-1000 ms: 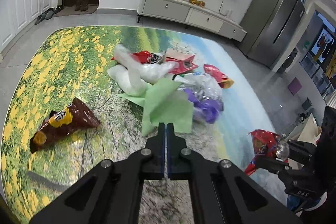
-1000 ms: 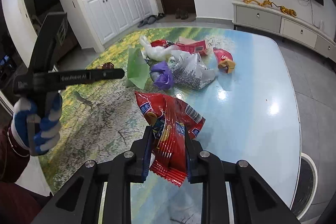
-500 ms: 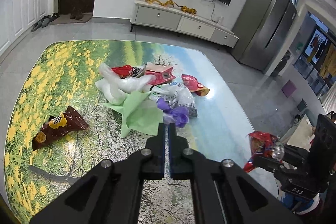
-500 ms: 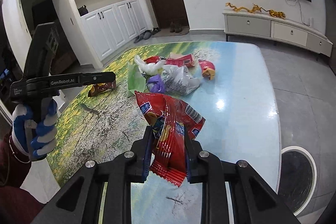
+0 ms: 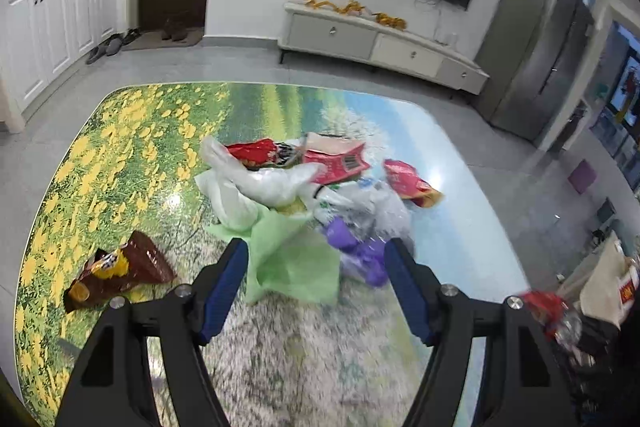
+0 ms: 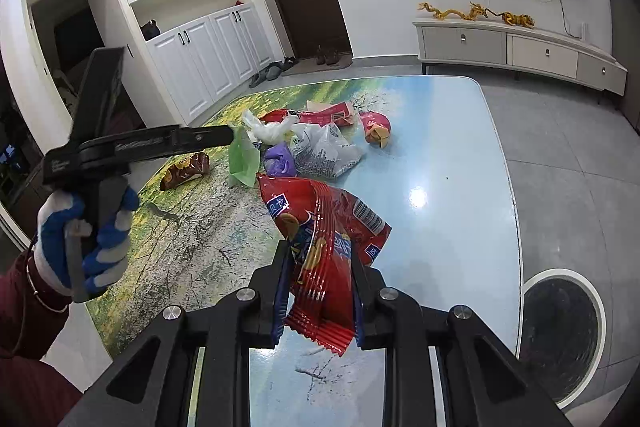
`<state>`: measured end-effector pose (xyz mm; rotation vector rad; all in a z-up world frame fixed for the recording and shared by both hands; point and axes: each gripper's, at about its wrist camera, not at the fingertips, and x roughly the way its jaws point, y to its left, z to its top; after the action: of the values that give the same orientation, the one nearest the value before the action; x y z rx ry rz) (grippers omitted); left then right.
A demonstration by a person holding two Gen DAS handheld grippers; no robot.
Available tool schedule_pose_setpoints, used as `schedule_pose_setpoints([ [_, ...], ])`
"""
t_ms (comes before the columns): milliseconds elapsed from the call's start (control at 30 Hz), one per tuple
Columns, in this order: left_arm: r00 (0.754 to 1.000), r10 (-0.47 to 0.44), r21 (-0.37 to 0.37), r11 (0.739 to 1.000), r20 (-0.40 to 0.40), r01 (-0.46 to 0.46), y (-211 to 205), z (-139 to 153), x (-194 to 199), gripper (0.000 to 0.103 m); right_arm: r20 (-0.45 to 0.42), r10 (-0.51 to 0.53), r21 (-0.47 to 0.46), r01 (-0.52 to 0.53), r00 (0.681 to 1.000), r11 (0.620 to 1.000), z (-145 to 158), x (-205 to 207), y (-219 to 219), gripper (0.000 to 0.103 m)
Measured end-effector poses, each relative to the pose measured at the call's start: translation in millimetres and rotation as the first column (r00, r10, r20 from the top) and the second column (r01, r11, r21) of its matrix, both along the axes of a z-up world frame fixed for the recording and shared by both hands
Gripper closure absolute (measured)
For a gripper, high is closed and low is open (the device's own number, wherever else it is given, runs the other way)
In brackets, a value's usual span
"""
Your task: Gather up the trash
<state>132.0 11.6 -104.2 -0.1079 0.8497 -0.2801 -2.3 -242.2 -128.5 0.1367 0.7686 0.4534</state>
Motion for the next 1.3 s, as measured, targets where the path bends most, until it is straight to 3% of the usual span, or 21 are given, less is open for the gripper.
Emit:
schedule_pose_setpoints([
  [133,0.996,0.071,0.024,0.997,-0.056,-0.07,0.3,-16.3,26.1,0.037,-0.003,-0.013,0.005,0.013,1.0,1.0,-1.0,0.5,-5.1,0.08],
  [200,0.991,0.082,0.008,0.997,-0.104,-0.081,4.1,-27.2,32.7,0.056,-0.002,-0.02,0.006,0.02,1.0,1.0,-0.4,0.0,-8.6,0.08],
  [233,0.991,0.084,-0.006,0.996,-0.107,-0.085,6.6,-29.3,31.6,0.056,-0.001,-0.023,0.007,0.023,1.0,1.0,0.0,-0.4,-10.0,0.08],
  [333,0.995,0.063,-0.035,0.997,-0.081,-0.066,11.3,-24.1,19.2,0.074,-0.001,-0.028,0.01,0.028,1.0,1.0,0.3,-1.8,-12.5,0.08],
  [367,0.996,0.052,-0.04,0.998,-0.07,-0.055,12.3,-21.4,14.9,0.089,-0.002,-0.028,0.012,0.028,1.0,1.0,0.2,-2.2,-13.4,0.08],
  [400,0.997,0.041,-0.045,0.998,-0.067,-0.044,14.1,-18.3,10.2,0.097,-0.002,-0.028,0.013,0.028,1.0,1.0,0.3,-2.6,-13.8,0.08],
  [567,0.999,0.015,-0.066,0.998,-0.037,-0.018,22.9,-6.9,-10.4,0.102,0.012,-0.016,0.022,0.016,1.0,1.0,4.7,-6.7,-8.9,0.08],
  [733,1.0,0.017,-0.076,0.997,-0.014,-0.018,35.4,0.7,-20.5,0.102,0.029,-0.006,0.019,0.006,1.0,1.0,11.3,-13.5,-4.8,0.08],
  [867,1.0,0.002,-0.029,1.0,-0.001,-0.002,34.7,3.8,-24.7,0.097,0.03,-0.013,0.024,0.013,0.999,1.0,13.2,-17.1,-6.4,0.08],
  [933,1.0,-0.003,-0.024,1.0,-0.001,0.003,35.5,3.4,-23.5,0.079,0.027,-0.019,0.026,0.018,0.999,1.0,12.7,-17.0,-7.6,0.08],
  [967,1.0,0.002,-0.02,1.0,0.007,-0.002,36.3,4.4,-22.5,0.053,0.026,-0.021,0.027,0.02,0.999,0.999,12.4,-17.2,-8.2,0.08],
  [1000,1.0,0.005,-0.013,1.0,0.018,-0.005,36.4,5.9,-21.6,0.038,0.024,-0.022,0.027,0.022,0.999,0.999,12.2,-17.4,-8.8,0.08],
  [1167,0.999,-0.035,0.072,0.997,0.024,0.034,26.2,7.0,0.2,0.038,0.013,-0.031,0.03,0.03,0.999,0.999,8.8,-14.9,-11.2,0.08],
  [1300,0.998,-0.033,0.106,0.994,-0.047,0.038,21.9,-8.3,30.4,0.038,0.002,-0.038,0.033,0.038,0.999,0.999,5.4,-11.5,-12.4,0.08],
])
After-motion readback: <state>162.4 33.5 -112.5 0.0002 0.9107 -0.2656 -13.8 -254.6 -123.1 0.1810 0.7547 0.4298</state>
